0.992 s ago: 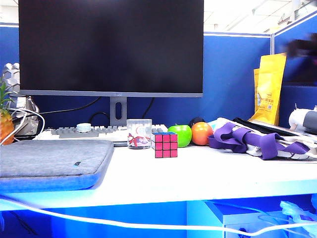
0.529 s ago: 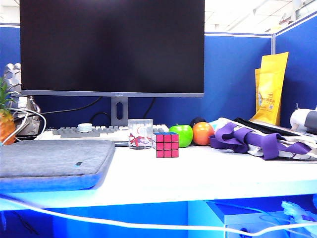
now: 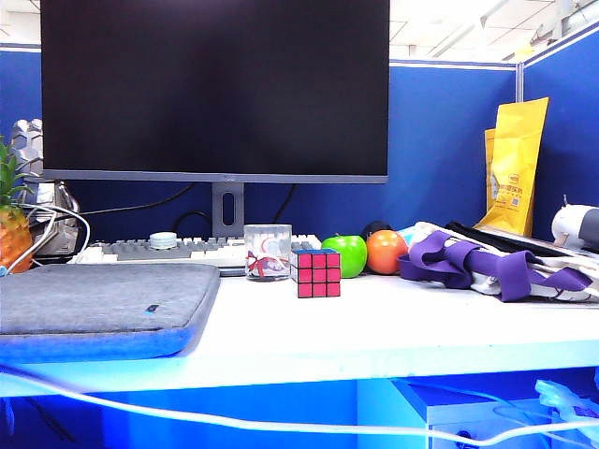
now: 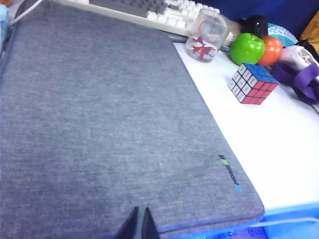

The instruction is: Rotate the Rubik's Cube so that its red face is facing towards you.

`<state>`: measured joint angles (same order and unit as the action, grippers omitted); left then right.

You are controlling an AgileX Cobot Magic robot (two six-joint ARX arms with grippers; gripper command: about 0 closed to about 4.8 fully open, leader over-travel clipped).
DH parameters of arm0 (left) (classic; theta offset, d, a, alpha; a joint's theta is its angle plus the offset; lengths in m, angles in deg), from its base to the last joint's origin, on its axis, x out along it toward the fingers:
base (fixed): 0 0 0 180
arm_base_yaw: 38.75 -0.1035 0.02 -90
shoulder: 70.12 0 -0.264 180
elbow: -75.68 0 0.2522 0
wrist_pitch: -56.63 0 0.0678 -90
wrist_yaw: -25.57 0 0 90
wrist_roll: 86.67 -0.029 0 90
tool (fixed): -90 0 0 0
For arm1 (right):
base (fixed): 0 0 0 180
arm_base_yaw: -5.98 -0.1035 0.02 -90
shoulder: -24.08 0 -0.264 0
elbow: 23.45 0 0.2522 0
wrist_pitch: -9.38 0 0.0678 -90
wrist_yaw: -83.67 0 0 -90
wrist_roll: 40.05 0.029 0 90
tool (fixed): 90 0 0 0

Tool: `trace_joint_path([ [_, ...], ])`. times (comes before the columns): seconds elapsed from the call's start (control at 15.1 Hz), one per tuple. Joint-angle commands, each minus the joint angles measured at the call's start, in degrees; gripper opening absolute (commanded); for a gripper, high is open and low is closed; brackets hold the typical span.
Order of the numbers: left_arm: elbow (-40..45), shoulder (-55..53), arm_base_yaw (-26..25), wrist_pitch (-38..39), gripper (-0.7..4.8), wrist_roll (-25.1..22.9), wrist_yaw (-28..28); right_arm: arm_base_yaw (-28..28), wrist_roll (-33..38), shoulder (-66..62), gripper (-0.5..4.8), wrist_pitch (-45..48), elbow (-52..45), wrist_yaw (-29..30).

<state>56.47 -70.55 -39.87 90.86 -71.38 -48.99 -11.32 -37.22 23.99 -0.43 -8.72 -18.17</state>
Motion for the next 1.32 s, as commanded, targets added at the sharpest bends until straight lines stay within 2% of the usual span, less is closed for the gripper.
trace_joint_path([
  [0.07,-0.1,0.0,-0.1,-0.6,-0.02,0.1,0.0,-0.1,0.2,0.0,-0.06,0.1,0.2,0.0],
  [0.2,-0.1,0.0,0.0,-0.4,-0.02,0.1,0.0,-0.1,0.2,0.0,-0.05,0.1,0.2,0.0],
  [0.33,-0.1,0.0,0.0,-0.2,-0.02,0.1,0.0,-0.2,0.2,0.0,-0.05,-11.0,0.3,0.6],
  [0.53,0.0,0.0,0.0,-0.1,-0.02,0.1,0.0,-0.2,0.2,0.0,-0.06,-9.3,-0.9,4.4],
  [0.6,0.5,0.0,0.0,-2.6,-0.02,0.1,0.1,-0.2,0.2,0.0,-0.05,-9.5,-0.9,6.9],
  [0.73,4.8,0.0,0.0,-18.1,-0.02,0.0,0.4,-0.2,0.2,0.0,-0.06,-9.7,-0.9,14.0],
  [0.93,4.9,0.0,0.1,-23.4,-0.02,-0.1,0.5,-0.2,0.2,0.0,-0.06,-8.4,-0.9,15.7],
  [1.06,4.9,0.0,0.1,-24.2,-0.02,-0.1,1.4,-0.3,0.2,0.0,-0.06,-7.8,-0.9,16.9],
  [1.32,4.9,0.0,0.2,-25.4,-0.02,-0.1,8.8,-3.6,0.2,0.0,-0.05,-8.0,-0.9,16.9],
])
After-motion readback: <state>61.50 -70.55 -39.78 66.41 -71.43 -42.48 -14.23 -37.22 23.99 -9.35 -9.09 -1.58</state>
